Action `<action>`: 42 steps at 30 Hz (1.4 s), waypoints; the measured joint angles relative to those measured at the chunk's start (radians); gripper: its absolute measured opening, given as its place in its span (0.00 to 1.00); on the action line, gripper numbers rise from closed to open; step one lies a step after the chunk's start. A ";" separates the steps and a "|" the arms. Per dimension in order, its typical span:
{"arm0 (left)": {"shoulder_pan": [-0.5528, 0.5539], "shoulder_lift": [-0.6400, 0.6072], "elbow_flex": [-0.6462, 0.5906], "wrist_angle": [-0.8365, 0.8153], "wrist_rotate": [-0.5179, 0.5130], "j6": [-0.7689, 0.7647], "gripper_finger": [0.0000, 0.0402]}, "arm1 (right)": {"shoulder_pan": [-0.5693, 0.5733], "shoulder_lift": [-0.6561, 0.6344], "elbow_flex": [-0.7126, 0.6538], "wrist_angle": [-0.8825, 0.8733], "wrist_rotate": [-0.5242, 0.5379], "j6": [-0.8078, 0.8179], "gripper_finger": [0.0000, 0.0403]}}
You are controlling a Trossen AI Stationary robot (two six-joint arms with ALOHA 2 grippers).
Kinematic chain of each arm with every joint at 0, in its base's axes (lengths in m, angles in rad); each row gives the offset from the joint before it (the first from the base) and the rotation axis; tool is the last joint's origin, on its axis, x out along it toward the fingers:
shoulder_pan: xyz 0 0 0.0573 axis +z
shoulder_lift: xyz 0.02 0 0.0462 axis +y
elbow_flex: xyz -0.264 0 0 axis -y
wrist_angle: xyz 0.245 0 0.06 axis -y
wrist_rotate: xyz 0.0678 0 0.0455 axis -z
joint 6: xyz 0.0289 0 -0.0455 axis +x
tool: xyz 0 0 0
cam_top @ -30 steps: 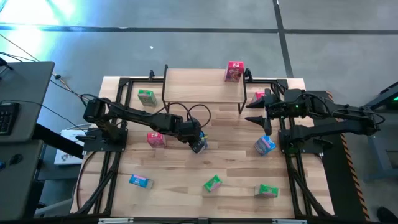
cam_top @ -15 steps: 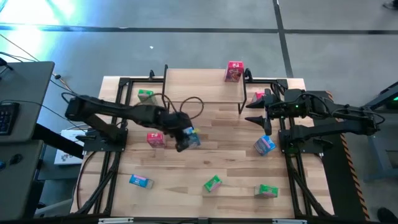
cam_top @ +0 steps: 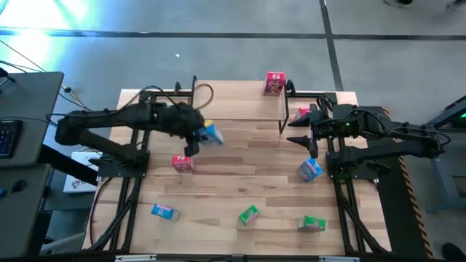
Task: Stack cereal on shelf
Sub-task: Put the top left blue cereal box on the shelf
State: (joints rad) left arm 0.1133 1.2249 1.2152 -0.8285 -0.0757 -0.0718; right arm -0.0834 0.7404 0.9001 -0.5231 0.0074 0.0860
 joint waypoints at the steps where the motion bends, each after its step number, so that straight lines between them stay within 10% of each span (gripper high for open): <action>1: 0.018 -0.009 0.001 0.001 0.000 0.012 0.36 | 0.000 0.000 0.000 0.000 0.000 0.000 0.62; 26: 0.442 0.233 0.449 -0.212 -0.064 0.605 0.36 | 0.000 0.000 0.000 -0.004 0.000 0.000 0.62; 42: 0.582 0.447 0.678 -0.324 0.066 0.816 0.36 | 0.000 0.000 0.000 -0.004 0.000 0.000 0.62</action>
State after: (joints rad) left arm 0.6955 1.6718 1.8935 -1.1528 -0.0098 0.7442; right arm -0.0833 0.7406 0.9001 -0.5266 0.0074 0.0860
